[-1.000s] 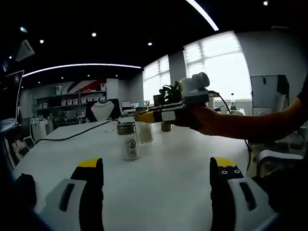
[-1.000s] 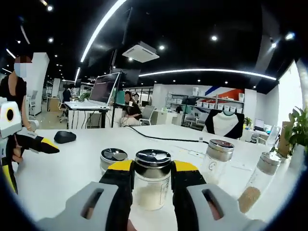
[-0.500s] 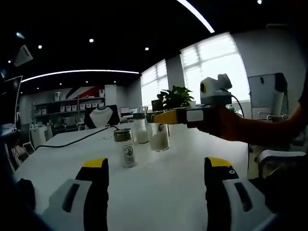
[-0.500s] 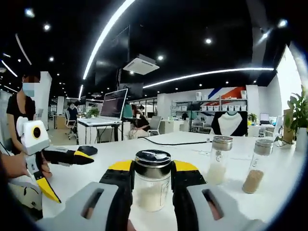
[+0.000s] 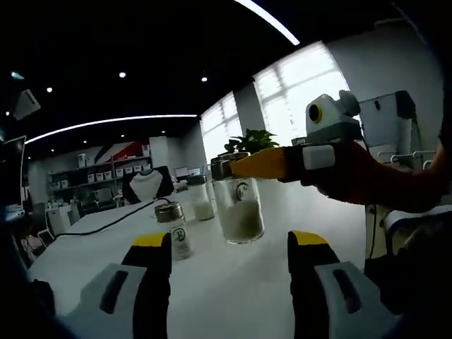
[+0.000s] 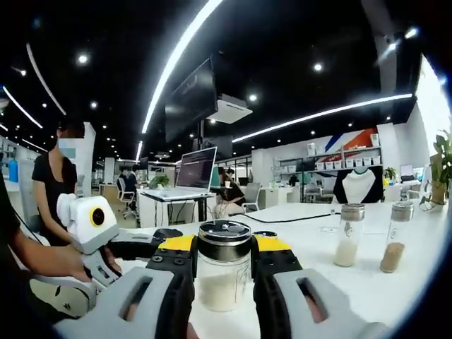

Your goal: Rotate the seasoning bottle until the label or dispensing opening points toward the visible target arrow and the bottle remains upright within the marked orientation range

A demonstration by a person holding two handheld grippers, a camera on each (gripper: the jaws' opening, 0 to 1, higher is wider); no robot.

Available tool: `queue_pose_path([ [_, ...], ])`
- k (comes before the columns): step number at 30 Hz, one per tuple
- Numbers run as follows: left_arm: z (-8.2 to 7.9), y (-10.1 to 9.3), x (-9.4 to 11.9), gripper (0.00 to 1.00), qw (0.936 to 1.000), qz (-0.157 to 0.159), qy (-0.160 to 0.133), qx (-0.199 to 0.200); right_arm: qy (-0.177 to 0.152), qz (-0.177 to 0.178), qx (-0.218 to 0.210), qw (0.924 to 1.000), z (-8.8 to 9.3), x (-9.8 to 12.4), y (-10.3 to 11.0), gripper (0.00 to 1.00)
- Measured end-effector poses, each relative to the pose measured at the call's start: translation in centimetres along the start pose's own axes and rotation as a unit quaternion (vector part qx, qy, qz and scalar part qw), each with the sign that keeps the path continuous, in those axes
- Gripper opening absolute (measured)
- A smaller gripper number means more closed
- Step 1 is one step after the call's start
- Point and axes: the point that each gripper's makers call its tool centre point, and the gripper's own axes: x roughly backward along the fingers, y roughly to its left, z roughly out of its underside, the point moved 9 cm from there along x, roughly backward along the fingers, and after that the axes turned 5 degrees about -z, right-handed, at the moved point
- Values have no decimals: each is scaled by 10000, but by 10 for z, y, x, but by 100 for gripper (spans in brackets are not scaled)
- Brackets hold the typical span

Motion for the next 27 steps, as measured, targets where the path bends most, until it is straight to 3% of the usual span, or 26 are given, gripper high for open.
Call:
queue_pose_path([
  [7, 0, -15, -4, 59, 9999, 87, -22, -106, -134, -136, -109, 9998, 1, 6, 11, 27],
  [11, 3, -25, -8, 56, 9996, 222, 143, -137, -132, -194, -184, 9996, 3, 8, 18, 27],
  [17, -2, -28, -3, 38, 9998, 147, -110, 62, -61, -273, -173, 9995, 6, 8, 31, 27],
  [21, -4, -25, 1, 36, 9992, 210, -194, 288, -127, -350, -221, 9991, 5, 8, 32, 27],
  [23, -6, -24, 4, 35, 9988, 158, -369, 279, -221, -460, -97, 9986, 3, 8, 34, 28],
  [27, -8, -22, 5, 35, 9980, 308, -345, 425, -228, -591, -55, 9980, 4, 9, 33, 28],
])
